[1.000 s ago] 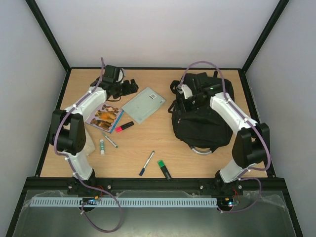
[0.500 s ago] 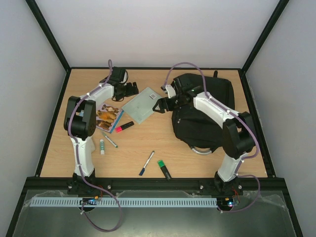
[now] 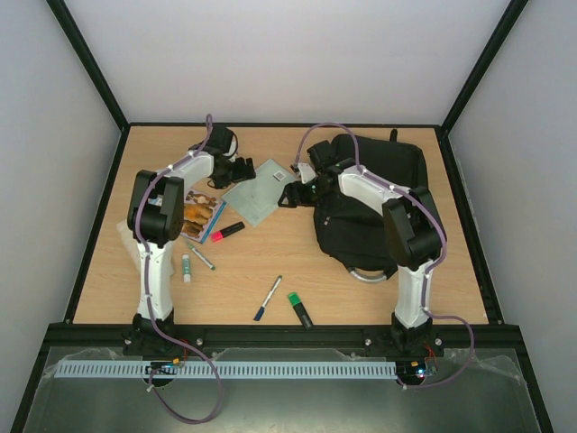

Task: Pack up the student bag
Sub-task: Pick up the book from the center of the board.

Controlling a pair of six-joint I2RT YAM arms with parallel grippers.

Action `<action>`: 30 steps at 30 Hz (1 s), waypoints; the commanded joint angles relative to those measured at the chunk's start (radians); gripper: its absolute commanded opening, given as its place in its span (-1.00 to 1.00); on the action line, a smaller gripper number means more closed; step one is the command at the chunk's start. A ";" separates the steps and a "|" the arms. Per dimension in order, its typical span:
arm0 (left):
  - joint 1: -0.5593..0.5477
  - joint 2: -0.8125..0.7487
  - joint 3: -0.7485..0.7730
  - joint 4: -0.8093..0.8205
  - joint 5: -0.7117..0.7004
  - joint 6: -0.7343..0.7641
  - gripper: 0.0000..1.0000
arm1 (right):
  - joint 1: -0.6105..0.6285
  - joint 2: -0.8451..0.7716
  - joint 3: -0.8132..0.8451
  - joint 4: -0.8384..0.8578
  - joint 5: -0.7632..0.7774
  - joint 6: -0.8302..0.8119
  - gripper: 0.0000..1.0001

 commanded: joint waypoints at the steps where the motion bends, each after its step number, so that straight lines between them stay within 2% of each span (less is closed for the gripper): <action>1: 0.005 0.020 -0.011 -0.056 0.044 0.010 0.89 | 0.000 0.021 0.036 -0.041 0.027 0.008 0.42; 10: -0.034 -0.097 -0.173 -0.031 0.105 -0.008 0.88 | 0.000 0.040 0.016 -0.067 0.085 -0.022 0.47; 22: -0.167 -0.283 -0.468 0.058 0.155 -0.041 0.83 | -0.006 0.028 -0.028 -0.081 0.179 -0.053 0.55; 30: -0.111 -0.420 -0.531 0.127 0.057 -0.149 0.77 | -0.052 0.062 0.075 -0.101 0.208 -0.059 0.51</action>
